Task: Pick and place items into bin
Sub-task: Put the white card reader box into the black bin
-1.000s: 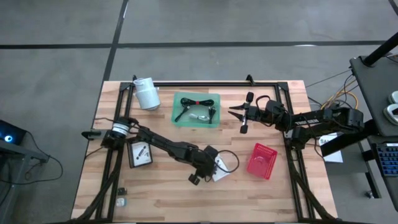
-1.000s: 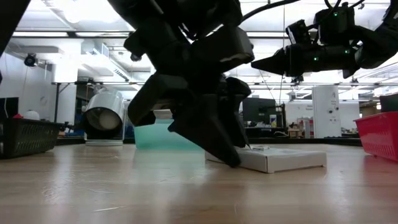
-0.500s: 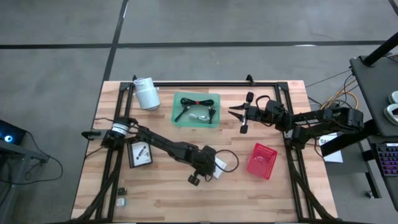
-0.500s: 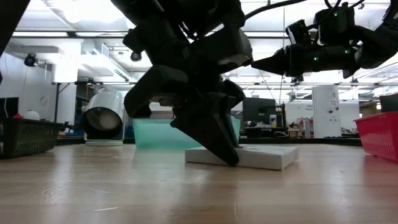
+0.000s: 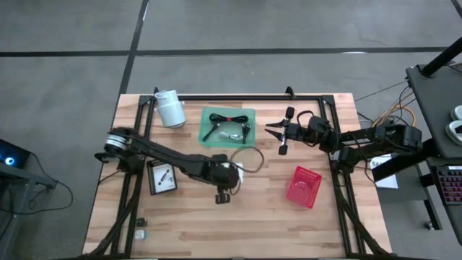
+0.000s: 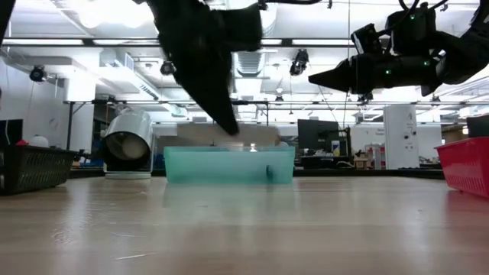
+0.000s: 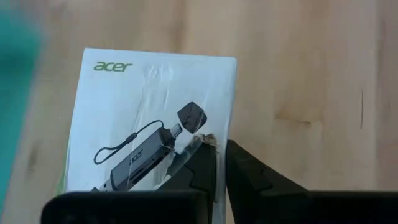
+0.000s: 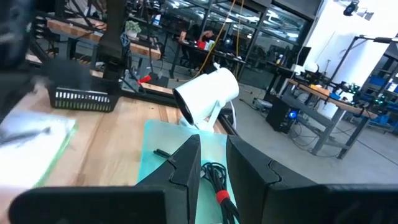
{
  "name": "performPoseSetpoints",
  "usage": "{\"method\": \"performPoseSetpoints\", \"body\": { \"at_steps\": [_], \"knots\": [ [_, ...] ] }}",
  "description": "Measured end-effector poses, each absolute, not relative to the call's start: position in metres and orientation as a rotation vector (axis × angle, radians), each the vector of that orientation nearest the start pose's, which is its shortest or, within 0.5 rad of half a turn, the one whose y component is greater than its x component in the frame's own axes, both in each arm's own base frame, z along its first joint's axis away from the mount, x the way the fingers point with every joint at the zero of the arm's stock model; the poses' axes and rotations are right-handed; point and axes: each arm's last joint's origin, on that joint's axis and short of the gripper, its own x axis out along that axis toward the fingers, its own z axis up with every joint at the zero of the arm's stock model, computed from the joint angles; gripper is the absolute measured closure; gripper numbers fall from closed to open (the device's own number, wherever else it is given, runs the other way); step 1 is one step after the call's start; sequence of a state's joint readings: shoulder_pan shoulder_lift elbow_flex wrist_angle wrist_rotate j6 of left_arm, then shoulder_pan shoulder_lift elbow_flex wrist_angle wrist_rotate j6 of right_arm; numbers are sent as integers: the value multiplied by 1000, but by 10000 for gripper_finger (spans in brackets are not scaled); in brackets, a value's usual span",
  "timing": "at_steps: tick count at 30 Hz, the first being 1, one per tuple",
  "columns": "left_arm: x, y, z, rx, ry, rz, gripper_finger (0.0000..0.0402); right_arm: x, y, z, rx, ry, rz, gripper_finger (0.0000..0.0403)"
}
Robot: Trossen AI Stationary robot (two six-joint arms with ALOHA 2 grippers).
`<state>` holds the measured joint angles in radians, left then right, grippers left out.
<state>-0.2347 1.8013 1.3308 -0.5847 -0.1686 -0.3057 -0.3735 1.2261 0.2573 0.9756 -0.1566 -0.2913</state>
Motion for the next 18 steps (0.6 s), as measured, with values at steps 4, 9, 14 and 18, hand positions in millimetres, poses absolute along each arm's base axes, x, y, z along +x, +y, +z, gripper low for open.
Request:
{"method": "performPoseSetpoints", "body": {
  "at_steps": [4,9,14,18],
  "knots": [
    [346,-73,240,-324,1008,367,391,202,-74,185,-296,22,-217,337],
    [315,-63,249,-547,1025,716,391,202,-74,185,-297,24,-217,337],
    [285,-56,252,-674,1104,1027,391,202,-74,185,-300,25,-217,337],
    [271,-53,254,-728,1106,1177,391,202,-74,185,-309,26,-217,337]
  ]
}}
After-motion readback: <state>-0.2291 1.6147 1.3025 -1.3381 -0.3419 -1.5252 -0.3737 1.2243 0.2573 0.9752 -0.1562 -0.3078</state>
